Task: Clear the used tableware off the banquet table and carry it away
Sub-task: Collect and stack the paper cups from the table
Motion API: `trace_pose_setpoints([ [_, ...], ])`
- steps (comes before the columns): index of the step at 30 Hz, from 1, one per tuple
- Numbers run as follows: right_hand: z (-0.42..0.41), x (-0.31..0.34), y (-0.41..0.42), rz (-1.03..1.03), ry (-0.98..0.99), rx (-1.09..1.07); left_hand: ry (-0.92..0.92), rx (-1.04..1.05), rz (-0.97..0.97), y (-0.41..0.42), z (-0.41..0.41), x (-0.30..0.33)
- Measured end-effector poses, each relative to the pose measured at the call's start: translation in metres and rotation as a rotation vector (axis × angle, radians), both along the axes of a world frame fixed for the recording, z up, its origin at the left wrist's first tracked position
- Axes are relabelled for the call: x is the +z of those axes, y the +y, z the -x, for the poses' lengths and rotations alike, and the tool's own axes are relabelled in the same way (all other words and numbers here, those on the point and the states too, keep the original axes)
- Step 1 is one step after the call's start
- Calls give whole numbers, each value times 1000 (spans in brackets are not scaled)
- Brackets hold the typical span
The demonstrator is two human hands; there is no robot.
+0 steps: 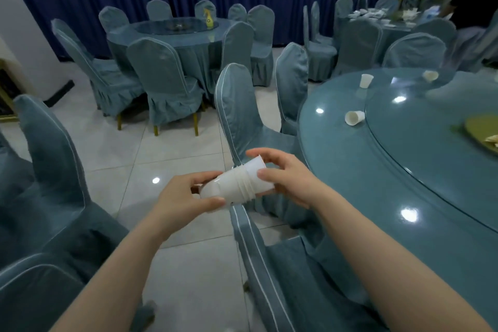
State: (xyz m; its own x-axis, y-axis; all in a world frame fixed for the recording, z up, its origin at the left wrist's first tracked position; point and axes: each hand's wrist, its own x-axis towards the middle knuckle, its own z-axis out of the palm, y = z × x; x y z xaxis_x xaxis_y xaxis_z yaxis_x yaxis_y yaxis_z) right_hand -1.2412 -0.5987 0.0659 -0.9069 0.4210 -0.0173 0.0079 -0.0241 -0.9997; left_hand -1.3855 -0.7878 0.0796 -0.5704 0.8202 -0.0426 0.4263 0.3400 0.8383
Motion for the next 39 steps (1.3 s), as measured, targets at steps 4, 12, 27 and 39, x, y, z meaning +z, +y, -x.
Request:
trace_pose_setpoints([
  [4, 45, -1, 42, 5, 61, 65, -15, -88, 3, 48, 64, 4],
  [12, 63, -1, 112, -119, -57, -162, -11, -263, 32, 155, 117, 3],
  [27, 115, -37, 215, -5, -86, -711, 251, -708, -21, 364, 179, -44],
  [39, 179, -48, 325, 90, -211, -1087, 116, -778, -61, 522, 275, -44],
])
